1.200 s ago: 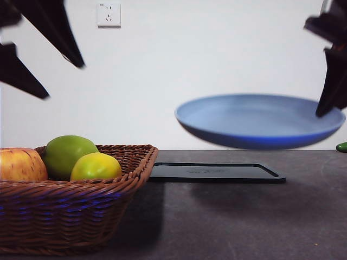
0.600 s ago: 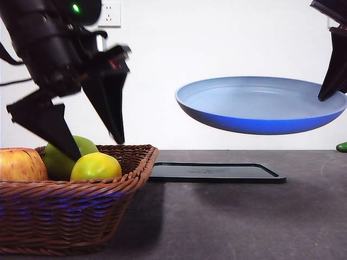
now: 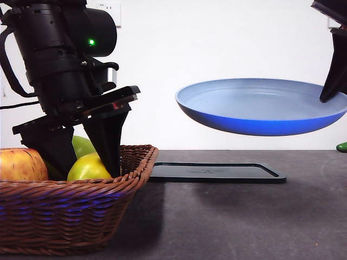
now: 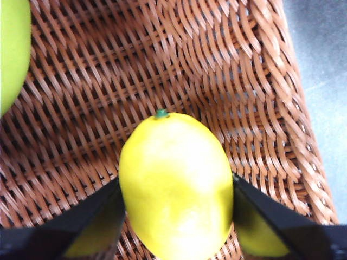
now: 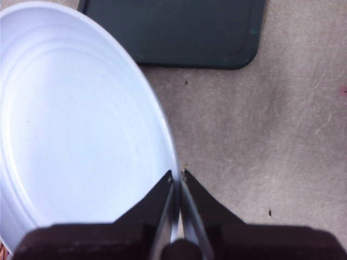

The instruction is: Take the lemon from the basket,put the lemon in the plate,hand out the plate

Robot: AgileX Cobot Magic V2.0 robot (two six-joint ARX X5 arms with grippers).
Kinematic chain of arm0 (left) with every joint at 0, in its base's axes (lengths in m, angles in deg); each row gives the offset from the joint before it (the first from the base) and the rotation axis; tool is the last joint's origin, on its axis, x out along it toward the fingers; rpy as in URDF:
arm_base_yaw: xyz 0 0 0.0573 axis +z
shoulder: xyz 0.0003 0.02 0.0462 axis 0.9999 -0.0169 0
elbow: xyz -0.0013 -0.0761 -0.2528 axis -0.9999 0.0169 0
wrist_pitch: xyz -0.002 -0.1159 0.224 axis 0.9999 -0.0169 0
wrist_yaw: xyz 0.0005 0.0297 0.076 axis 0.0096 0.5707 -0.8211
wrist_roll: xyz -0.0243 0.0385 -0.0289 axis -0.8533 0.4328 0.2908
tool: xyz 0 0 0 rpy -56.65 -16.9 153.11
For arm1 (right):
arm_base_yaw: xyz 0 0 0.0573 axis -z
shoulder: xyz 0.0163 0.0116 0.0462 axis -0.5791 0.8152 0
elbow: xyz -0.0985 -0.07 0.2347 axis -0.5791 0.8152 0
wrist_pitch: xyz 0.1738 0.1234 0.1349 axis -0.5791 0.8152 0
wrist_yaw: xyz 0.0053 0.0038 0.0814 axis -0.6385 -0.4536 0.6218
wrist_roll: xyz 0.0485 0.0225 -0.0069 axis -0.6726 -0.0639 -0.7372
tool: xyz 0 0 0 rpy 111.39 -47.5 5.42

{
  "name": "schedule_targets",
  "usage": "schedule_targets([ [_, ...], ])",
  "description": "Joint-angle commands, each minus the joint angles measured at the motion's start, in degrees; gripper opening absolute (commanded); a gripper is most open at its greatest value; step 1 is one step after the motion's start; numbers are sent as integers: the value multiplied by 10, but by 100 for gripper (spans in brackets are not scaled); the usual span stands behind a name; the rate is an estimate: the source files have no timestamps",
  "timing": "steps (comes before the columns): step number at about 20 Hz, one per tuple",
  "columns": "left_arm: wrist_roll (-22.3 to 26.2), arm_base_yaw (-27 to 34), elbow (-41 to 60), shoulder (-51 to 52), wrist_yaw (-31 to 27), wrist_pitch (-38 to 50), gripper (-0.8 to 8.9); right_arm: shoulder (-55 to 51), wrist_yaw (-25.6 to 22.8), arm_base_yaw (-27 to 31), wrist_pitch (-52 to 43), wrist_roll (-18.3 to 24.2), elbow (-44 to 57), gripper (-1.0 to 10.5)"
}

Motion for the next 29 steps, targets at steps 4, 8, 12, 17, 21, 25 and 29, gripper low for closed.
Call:
schedule_targets([
  [4,28,2,-32,29,-2,-29,152,5,-2,-2,-6,-4,-9,3],
  [8,28,-7,-125,85,66,-50,152,24,-1,-2,1,-22,-9,3],
  [12,28,-76,-178,89,99,-14,152,59,3,-29,19,-30,-9,3],
  [17,32,-178,-178,49,30,31,153,65,4,-71,21,-43,-9,4],
  [21,32,-208,-178,-3,24,29,153,65,33,-80,26,-44,-9,3],
  [25,32,-215,-178,-35,25,18,157,65,50,-80,28,-44,-9,3],
  [29,32,-215,-178,-36,25,19,335,65,50,-80,29,-61,-9,4],
])
